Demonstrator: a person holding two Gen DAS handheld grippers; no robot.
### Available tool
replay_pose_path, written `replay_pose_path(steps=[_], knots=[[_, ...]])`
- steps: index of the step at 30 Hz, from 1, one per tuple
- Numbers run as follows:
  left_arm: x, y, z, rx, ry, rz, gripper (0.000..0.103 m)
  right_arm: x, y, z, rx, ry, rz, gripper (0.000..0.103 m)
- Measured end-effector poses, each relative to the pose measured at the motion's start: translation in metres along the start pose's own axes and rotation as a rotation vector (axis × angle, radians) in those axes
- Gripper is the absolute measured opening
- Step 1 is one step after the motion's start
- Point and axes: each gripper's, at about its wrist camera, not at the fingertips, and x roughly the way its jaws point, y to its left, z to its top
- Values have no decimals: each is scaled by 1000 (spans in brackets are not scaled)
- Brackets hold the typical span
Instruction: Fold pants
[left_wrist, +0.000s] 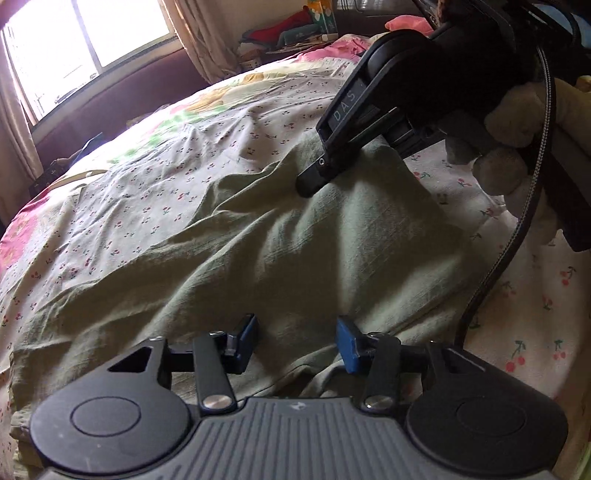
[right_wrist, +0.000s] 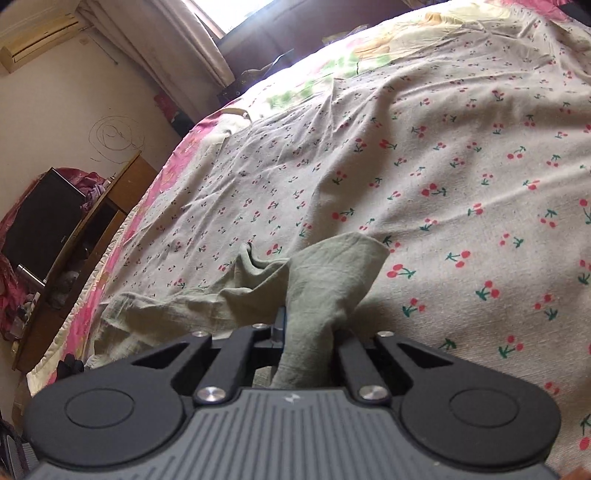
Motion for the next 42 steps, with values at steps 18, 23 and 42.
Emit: replay_pose_path(steps=[18,23,42], knots=[[-26,0,34,-17,-164,-5,54,-122,-81,-11,138,7,-149,31],[7,72,-2,-192,-23,117,54,-111,-79,-36,179,29,-195,29],[-46,109,-68,-444,-159,35,56,-1,149,36,-116,116,-171,12]])
